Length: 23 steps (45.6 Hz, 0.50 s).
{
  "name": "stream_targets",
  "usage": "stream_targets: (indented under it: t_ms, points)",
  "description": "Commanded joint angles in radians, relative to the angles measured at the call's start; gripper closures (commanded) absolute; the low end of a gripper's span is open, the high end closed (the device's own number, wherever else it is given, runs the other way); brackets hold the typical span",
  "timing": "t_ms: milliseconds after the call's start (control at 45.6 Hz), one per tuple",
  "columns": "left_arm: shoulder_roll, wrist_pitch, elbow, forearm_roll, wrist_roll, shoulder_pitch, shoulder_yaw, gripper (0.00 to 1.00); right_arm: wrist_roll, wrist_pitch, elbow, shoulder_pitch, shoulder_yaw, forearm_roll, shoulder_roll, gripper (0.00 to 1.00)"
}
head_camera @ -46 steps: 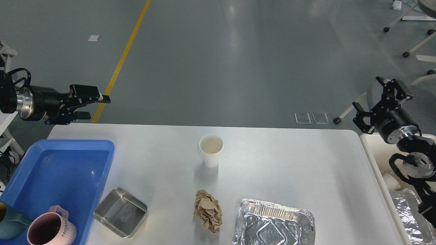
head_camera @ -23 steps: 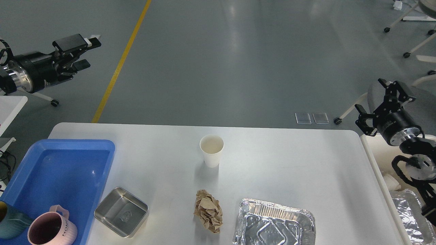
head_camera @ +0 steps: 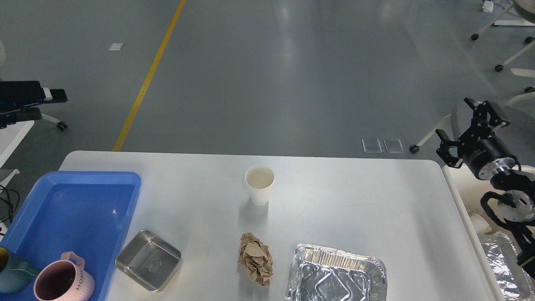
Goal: Tidy desktop
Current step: 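Raise the left gripper away from the blue bin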
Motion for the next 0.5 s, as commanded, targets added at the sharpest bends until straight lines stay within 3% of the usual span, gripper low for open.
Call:
stream_targets:
  t_ms: [0,175,482]
  points:
    - [0.153,-0.084,-0.112,0.006,0.005,0.001,0.004,0.03,0.0,0.0,0.0,0.002,0.0,0.0,0.0,0.0]
    - [0.262,-0.23,-0.123,0.008,0.007,-0.011,0.001,0.03,-0.001,0.0,0.0,0.006,0.0,0.0,0.002,0.0]
    - [0.272,-0.264,-0.119,0.032,0.007,-0.008,0.001,0.03,-0.001,0.0,0.0,0.005,0.0,0.0,-0.001,0.0]
